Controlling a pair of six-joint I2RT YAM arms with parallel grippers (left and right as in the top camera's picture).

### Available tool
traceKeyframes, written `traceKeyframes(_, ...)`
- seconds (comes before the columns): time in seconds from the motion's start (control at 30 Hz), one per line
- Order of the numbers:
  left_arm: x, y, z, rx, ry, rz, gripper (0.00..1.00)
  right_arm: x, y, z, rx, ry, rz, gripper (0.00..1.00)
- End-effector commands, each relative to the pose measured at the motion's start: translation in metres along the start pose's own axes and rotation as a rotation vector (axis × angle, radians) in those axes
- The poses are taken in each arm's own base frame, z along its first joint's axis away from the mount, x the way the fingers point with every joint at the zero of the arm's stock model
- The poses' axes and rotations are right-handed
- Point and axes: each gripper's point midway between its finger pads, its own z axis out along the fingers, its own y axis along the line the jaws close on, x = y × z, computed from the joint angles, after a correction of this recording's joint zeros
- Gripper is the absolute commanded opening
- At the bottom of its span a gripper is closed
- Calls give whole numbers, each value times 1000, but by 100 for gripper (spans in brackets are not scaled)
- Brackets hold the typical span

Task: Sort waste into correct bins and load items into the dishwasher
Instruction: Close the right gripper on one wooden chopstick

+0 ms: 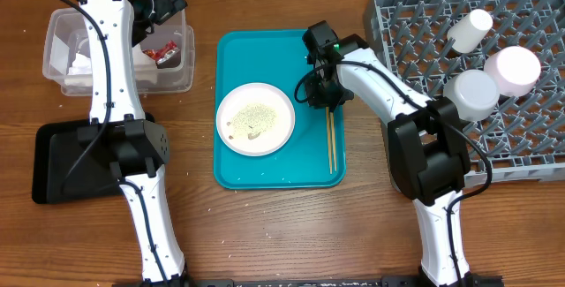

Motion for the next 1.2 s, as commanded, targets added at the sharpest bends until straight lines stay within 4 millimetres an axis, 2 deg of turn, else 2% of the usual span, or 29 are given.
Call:
traceKeyframes(0.0, -2, -4, -11, 19, -18, -3, 100, 17, -8, 18, 25, 54, 8, 25)
traceKeyframes(0.3, -2, -4, -11, 19, -18, -3, 100, 17, -5, 14, 10, 60, 8, 25)
traceKeyframes(0.57, -2, -4, -11, 19, -18, -3, 100, 1, 1, -18, -7, 8, 7, 25)
traceKeyframes(0.63, -2, -4, -11, 19, -18, -3, 100, -1, 2, -22, -10, -3, 6, 29)
traceKeyframes(0.87, -2, -4, -11, 19, -18, -3, 100, 0, 1, -22, -8, 2, 6, 30)
traceKeyframes(1.03, -2, -4, -11, 19, -18, -3, 100, 2, -11, -16, 61, 4, 5, 34)
traceKeyframes(1.17, -2, -4, -11, 19, -18, -2, 100, 1, -12, -16, 65, 2, 6, 34)
